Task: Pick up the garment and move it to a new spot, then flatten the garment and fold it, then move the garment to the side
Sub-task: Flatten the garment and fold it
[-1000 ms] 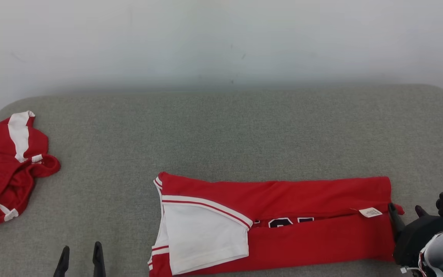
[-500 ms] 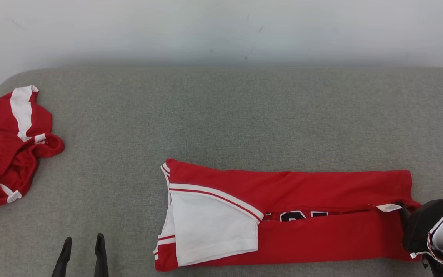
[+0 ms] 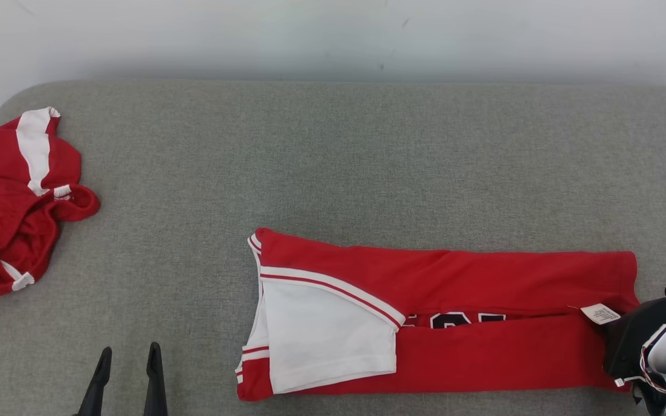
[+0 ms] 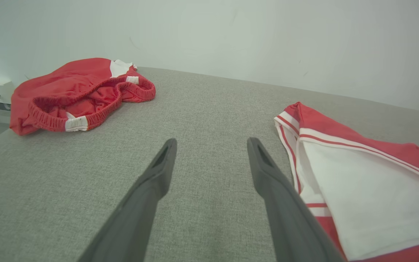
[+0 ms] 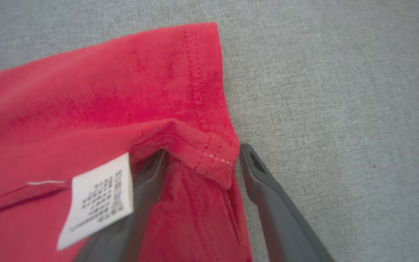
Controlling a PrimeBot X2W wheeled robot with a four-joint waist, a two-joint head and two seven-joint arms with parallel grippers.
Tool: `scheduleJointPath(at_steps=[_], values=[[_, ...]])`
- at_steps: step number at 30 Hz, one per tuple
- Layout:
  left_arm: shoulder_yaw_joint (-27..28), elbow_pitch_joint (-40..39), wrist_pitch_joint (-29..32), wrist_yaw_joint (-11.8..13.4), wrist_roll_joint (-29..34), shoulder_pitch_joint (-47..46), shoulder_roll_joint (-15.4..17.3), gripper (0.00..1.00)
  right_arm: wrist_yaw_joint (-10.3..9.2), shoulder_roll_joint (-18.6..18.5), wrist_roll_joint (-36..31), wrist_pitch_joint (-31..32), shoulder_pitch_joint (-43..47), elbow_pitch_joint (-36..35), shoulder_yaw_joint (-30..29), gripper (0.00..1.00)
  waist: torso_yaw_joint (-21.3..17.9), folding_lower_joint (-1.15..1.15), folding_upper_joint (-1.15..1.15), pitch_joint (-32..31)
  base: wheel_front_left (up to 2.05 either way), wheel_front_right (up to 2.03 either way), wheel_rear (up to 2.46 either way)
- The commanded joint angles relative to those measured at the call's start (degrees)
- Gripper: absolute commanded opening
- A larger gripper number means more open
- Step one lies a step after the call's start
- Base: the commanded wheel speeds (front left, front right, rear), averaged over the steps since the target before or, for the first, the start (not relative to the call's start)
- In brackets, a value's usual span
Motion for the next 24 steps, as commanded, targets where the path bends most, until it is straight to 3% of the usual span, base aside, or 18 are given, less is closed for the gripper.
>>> scheduleJointPath(at_steps=[1,14,24], values=[[-0.1,0.1,-0.2,0.1,-0.2,-0.5,0.3,1.00,-0.12,0.7,-0.1,0.3,0.1,1.0,0.1,1.00,0.1,0.00,0.00,0.1,0.00,0.00,0.00],[-0.4,1.0,-0.2,0.1,-0.8,-1.0,0.9,1.00,-0.12,1.5,-0.1,1.1,0.8,3.5,0.0,1.00,0.2,0.00,0.00,-0.3,0.00,0.00,0.00],[0.0,1.5,-0.2,0.1,-1.1,0.0,1.1,1.00,-0.12,0.9,1.0,0.8,2.4,0.5,0.1,1.00,-1.1,0.00,0.00,-1.7,0.00,0.00,0.00]])
